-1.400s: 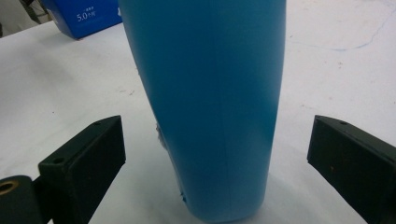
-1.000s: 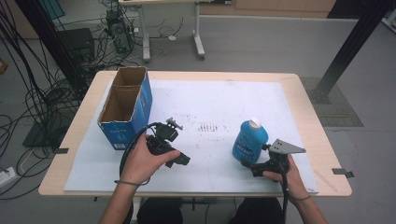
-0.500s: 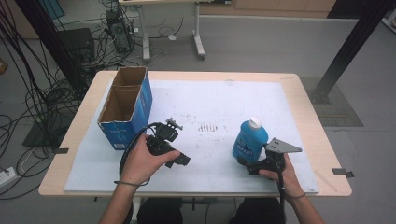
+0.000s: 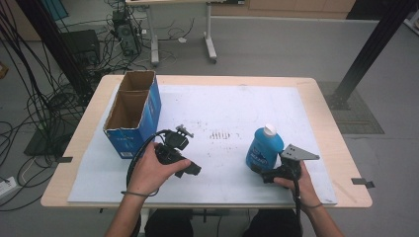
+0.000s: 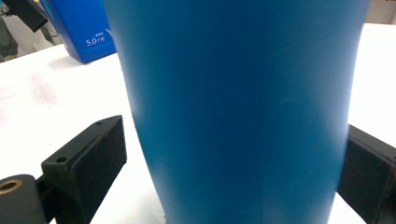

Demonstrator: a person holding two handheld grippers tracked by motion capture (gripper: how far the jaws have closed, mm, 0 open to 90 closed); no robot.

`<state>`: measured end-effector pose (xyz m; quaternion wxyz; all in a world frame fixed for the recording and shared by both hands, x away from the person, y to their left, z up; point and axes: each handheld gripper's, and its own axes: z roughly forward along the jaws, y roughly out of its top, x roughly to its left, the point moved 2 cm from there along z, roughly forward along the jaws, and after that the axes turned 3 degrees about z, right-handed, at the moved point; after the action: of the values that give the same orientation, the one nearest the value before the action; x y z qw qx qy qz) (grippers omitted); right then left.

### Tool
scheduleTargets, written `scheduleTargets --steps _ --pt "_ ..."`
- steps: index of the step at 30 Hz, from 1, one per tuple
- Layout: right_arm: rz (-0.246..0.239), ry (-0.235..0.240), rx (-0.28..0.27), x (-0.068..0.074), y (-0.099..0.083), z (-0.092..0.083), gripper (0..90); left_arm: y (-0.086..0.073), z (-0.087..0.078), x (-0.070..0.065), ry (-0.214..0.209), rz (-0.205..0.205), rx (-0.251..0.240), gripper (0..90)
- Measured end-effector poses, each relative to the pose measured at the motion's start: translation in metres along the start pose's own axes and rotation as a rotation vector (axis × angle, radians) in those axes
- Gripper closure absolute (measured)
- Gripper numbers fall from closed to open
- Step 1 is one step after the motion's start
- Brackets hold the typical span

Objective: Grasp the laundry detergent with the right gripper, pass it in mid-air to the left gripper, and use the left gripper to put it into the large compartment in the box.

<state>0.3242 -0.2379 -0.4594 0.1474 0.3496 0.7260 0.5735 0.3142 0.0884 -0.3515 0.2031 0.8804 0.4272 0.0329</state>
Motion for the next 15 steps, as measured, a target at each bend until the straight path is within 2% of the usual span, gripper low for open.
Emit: scheduleTargets --steps 15 --pt "0.008 0.005 -0.007 -0.0004 0.0008 -0.0015 4.9 0.0003 0.0026 -0.0006 -0.004 0.001 0.003 8.5"
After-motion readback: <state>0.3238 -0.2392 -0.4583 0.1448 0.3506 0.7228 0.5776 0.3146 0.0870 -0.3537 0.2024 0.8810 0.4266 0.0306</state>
